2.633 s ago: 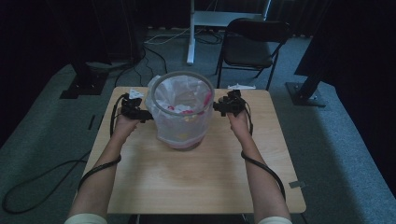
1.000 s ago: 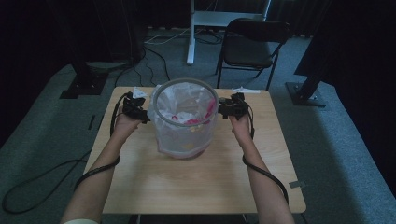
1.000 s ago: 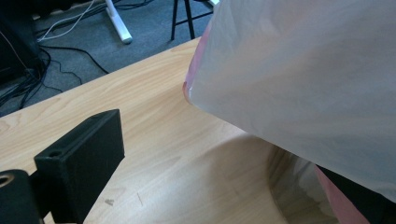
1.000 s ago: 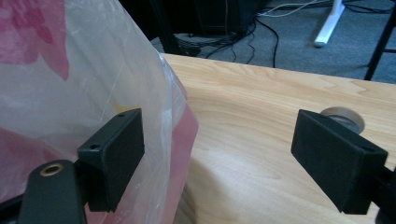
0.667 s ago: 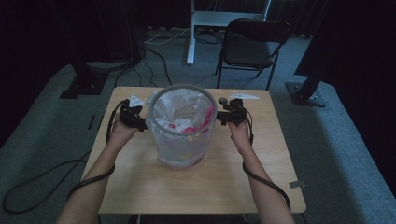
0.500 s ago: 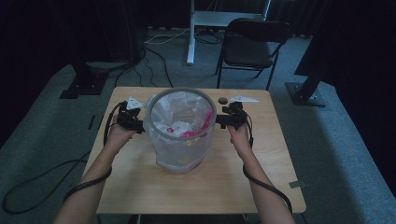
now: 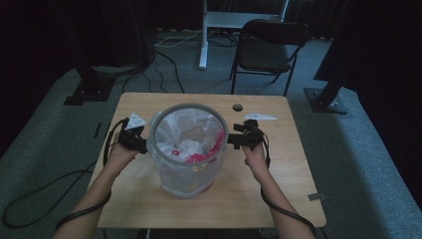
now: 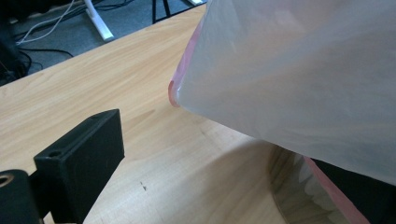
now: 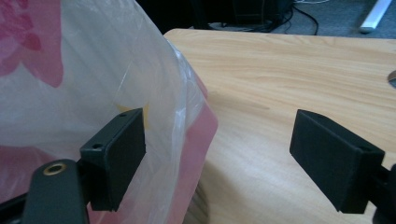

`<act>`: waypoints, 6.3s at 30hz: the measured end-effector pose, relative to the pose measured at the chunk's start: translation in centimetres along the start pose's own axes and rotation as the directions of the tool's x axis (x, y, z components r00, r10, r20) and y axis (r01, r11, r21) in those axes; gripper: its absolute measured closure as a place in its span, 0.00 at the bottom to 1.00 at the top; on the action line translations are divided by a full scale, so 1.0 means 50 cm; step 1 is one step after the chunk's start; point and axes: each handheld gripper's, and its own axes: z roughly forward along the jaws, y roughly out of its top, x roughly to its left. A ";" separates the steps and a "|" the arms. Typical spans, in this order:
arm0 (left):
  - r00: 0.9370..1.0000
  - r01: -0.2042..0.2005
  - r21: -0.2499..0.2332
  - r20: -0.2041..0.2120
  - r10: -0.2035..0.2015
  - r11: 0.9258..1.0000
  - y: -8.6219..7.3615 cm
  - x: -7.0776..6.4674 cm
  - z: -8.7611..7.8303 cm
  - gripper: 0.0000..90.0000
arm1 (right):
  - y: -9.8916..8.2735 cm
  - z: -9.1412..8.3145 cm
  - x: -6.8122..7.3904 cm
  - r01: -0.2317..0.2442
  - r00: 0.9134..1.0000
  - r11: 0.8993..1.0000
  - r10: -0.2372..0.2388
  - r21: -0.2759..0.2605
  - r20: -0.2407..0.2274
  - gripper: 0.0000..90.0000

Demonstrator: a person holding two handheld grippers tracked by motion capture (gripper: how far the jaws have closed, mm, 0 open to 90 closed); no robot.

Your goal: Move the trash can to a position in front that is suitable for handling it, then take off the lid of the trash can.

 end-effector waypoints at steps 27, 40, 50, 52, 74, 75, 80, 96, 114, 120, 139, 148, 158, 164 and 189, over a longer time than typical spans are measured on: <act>0.997 -0.076 -0.002 0.007 0.076 0.997 -0.058 -0.063 -0.100 0.03 | -0.077 -0.066 0.087 0.015 0.999 1.000 -0.016 -0.009 -0.036 0.21; 0.998 -0.054 -0.029 0.024 0.055 0.998 -0.071 -0.070 -0.113 0.03 | -0.090 -0.076 0.097 0.014 0.997 1.000 -0.015 -0.015 -0.071 0.21; 1.000 0.026 -0.027 0.008 -0.026 0.999 -0.108 -0.046 -0.125 0.01 | -0.106 -0.082 0.068 0.033 0.999 0.999 -0.033 -0.012 -0.025 0.16; 0.999 0.047 -0.015 0.018 -0.047 0.999 -0.120 -0.041 -0.124 0.01 | -0.110 -0.090 0.053 0.017 1.000 1.000 -0.018 -0.015 -0.025 0.16; 0.988 0.107 0.183 0.090 -0.125 0.977 -0.318 -0.052 -0.068 0.00 | -0.189 -0.194 -0.018 0.045 0.991 0.997 -0.038 0.055 -0.126 0.12; 0.989 0.105 0.180 0.086 -0.122 0.978 -0.319 -0.053 -0.068 0.00 | -0.191 -0.195 -0.018 0.045 0.991 0.997 -0.037 0.065 -0.127 0.12; 0.986 0.134 0.160 0.073 -0.147 0.978 -0.329 -0.047 -0.071 0.00 | -0.197 -0.201 -0.024 0.028 0.991 0.997 -0.020 0.065 -0.131 0.12; 0.984 0.142 0.190 0.078 -0.159 0.971 -0.344 -0.041 -0.069 0.00 | -0.176 -0.228 -0.028 0.027 0.991 1.000 -0.025 0.015 -0.128 0.12; 0.986 0.120 0.192 0.091 -0.139 0.974 -0.343 -0.049 -0.070 0.00 | -0.052 -0.269 0.024 0.129 0.980 0.988 -0.140 -0.085 -0.143 0.14; 0.985 0.116 0.195 0.103 -0.138 0.974 -0.343 -0.051 -0.069 0.00 | -0.006 -0.268 0.052 0.173 0.968 0.979 -0.189 -0.108 -0.165 0.14; 0.985 0.102 0.194 0.115 -0.126 0.976 -0.343 -0.053 -0.069 0.00 | 0.120 -0.211 0.131 0.259 0.934 0.960 -0.278 -0.111 -0.226 0.18; 0.984 0.104 0.191 0.123 -0.129 0.976 -0.344 -0.053 -0.070 0.00 | 0.143 -0.170 0.163 0.275 0.922 0.958 -0.286 -0.077 -0.260 0.26; 0.985 0.093 0.194 0.125 -0.119 0.977 -0.344 -0.055 -0.070 0.00 | 0.155 -0.106 0.189 0.312 0.915 0.950 -0.292 0.029 -0.277 0.28; 0.983 0.100 0.189 0.133 -0.126 0.977 -0.344 -0.054 -0.070 0.00 | 0.166 -0.083 0.196 0.328 0.912 0.943 -0.299 0.060 -0.280 0.50; 0.984 0.087 0.194 0.135 -0.115 0.977 -0.344 -0.057 -0.070 0.00 | 0.166 -0.030 0.226 0.442 0.886 0.862 -0.377 0.248 -0.271 0.90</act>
